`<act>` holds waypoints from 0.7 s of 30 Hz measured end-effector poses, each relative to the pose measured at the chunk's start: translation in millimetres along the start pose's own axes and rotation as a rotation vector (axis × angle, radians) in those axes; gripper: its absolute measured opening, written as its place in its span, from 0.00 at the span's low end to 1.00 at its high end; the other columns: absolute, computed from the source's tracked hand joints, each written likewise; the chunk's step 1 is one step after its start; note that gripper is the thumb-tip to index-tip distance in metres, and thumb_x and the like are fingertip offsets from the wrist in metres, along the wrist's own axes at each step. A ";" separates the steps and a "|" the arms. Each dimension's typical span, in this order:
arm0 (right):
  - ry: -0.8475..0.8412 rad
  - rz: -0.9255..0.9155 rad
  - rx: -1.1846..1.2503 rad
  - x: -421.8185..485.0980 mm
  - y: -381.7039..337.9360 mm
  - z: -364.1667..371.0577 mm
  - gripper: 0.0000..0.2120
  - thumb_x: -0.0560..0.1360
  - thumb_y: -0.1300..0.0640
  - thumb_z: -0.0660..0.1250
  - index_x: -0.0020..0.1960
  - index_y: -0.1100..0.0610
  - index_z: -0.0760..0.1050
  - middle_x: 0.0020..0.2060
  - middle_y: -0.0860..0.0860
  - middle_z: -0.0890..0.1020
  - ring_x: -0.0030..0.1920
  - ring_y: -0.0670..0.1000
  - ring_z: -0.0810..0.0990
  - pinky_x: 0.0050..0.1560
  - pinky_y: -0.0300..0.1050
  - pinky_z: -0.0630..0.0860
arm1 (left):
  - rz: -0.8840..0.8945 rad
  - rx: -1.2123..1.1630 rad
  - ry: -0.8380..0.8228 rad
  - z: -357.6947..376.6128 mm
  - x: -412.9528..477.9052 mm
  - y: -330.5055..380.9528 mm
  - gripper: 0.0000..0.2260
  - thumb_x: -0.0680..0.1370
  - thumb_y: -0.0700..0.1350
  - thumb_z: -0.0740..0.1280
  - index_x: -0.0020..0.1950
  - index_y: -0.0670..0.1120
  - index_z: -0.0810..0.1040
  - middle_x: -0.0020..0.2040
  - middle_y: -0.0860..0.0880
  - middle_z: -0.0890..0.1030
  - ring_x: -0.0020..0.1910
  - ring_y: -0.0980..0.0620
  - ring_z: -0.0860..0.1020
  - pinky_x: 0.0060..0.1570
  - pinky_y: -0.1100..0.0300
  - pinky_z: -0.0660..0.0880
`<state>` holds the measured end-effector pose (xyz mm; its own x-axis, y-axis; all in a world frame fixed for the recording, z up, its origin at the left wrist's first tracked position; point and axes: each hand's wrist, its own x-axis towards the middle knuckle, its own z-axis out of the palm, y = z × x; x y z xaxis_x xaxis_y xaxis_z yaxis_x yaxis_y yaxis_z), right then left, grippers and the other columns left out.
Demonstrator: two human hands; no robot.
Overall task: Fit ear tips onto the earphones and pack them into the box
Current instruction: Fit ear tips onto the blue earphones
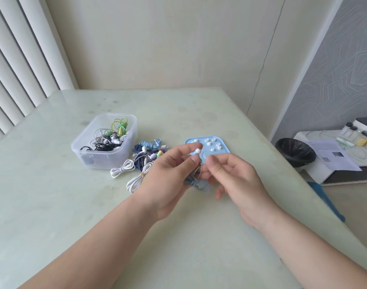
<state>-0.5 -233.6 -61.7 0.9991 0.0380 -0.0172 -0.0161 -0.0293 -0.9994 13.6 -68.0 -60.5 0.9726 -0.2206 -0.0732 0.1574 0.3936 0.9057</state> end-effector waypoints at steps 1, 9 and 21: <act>-0.042 0.002 -0.027 -3.4 -1.7 2.9 0.18 0.71 0.44 0.77 0.55 0.54 0.82 0.47 0.51 0.88 0.47 0.53 0.85 0.36 0.51 0.75 | -0.009 -0.062 0.018 1.5 -1.2 5.4 0.09 0.83 0.37 0.65 0.62 0.43 0.81 0.46 0.43 0.84 0.42 0.47 0.83 0.49 0.53 0.82; -0.024 0.022 0.011 -11.0 0.8 16.5 0.10 0.76 0.66 0.74 0.56 0.60 0.82 0.40 0.58 0.87 0.38 0.56 0.86 0.40 0.50 0.82 | -0.136 -0.214 0.160 -4.6 -3.1 14.0 0.04 0.83 0.35 0.65 0.56 0.40 0.79 0.48 0.40 0.80 0.43 0.46 0.84 0.48 0.52 0.81; -0.018 0.005 0.117 -5.1 -12.5 30.7 0.10 0.75 0.65 0.74 0.56 0.60 0.81 0.40 0.60 0.87 0.36 0.56 0.84 0.37 0.49 0.81 | -0.051 -0.037 0.244 -14.8 -10.3 28.9 0.09 0.83 0.39 0.67 0.57 0.33 0.81 0.47 0.39 0.84 0.44 0.44 0.82 0.53 0.55 0.81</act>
<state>-6.5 -202.7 -50.0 0.9982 0.0563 -0.0215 -0.0264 0.0874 -0.9958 10.7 -41.1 -39.7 0.9750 -0.0203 -0.2211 0.2089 0.4211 0.8826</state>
